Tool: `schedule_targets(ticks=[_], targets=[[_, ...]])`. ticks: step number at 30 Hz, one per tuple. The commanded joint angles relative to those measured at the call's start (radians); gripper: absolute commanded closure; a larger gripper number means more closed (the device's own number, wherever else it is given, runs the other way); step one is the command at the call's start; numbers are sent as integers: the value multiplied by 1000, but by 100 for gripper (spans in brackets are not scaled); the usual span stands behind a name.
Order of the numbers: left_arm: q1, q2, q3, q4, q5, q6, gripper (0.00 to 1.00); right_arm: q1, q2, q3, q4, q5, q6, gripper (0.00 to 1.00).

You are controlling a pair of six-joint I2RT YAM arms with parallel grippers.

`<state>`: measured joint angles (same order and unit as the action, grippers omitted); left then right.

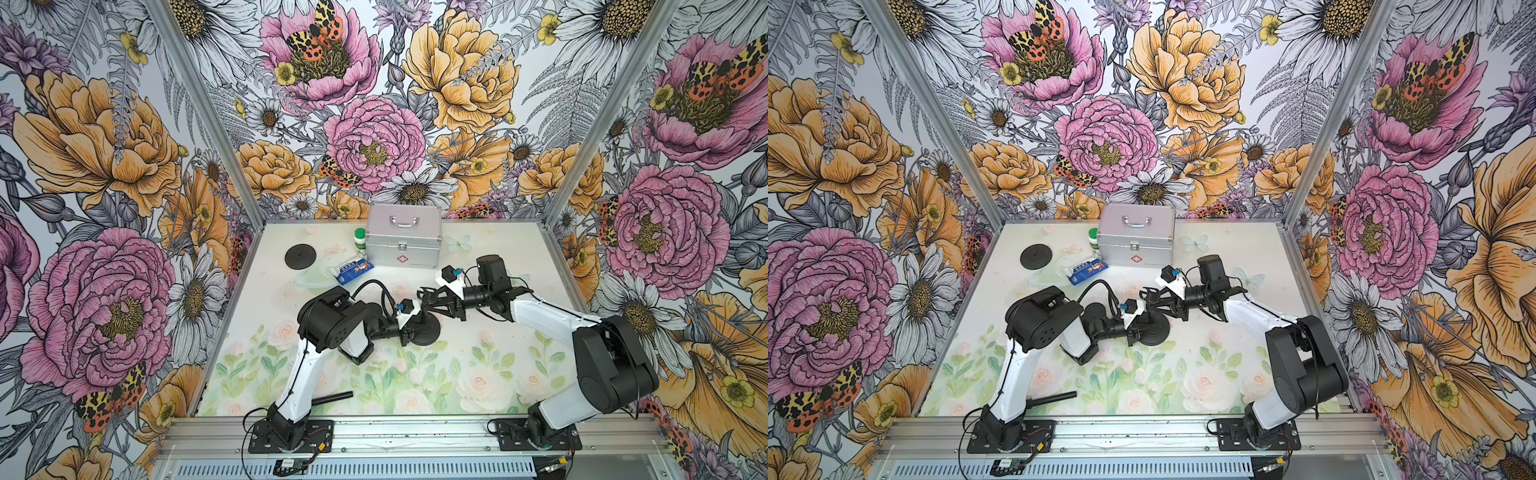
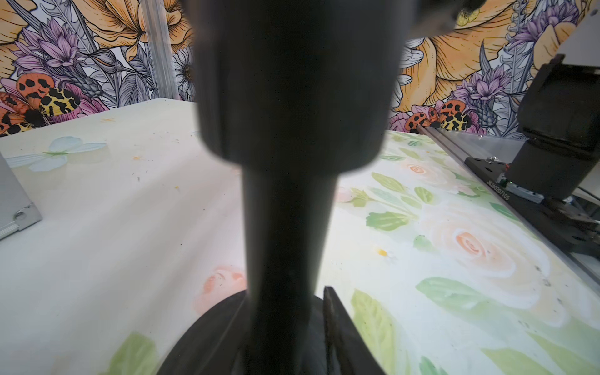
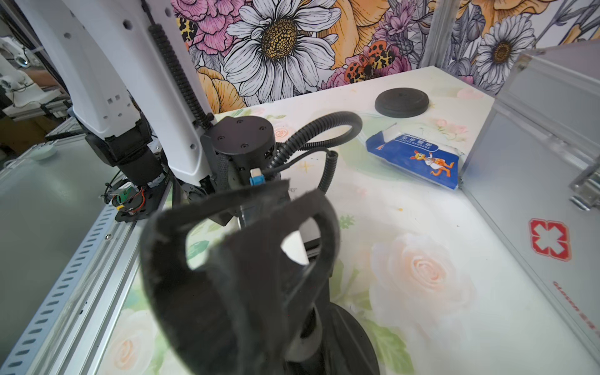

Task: Assemble a microphone stand
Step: Screw the microphone stand pole into the microphone stand base.

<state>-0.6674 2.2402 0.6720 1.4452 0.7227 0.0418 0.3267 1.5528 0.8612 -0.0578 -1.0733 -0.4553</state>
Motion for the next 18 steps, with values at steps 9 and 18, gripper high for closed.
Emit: schedule_targets(ticks=[9, 18], targets=[[-5, 48, 4, -34, 27, 3, 66, 17, -7, -11, -24, -4, -10, 60], [-8, 42, 1, -34, 30, 12, 66, 21, 51, 47, -24, -46, -45, 61]])
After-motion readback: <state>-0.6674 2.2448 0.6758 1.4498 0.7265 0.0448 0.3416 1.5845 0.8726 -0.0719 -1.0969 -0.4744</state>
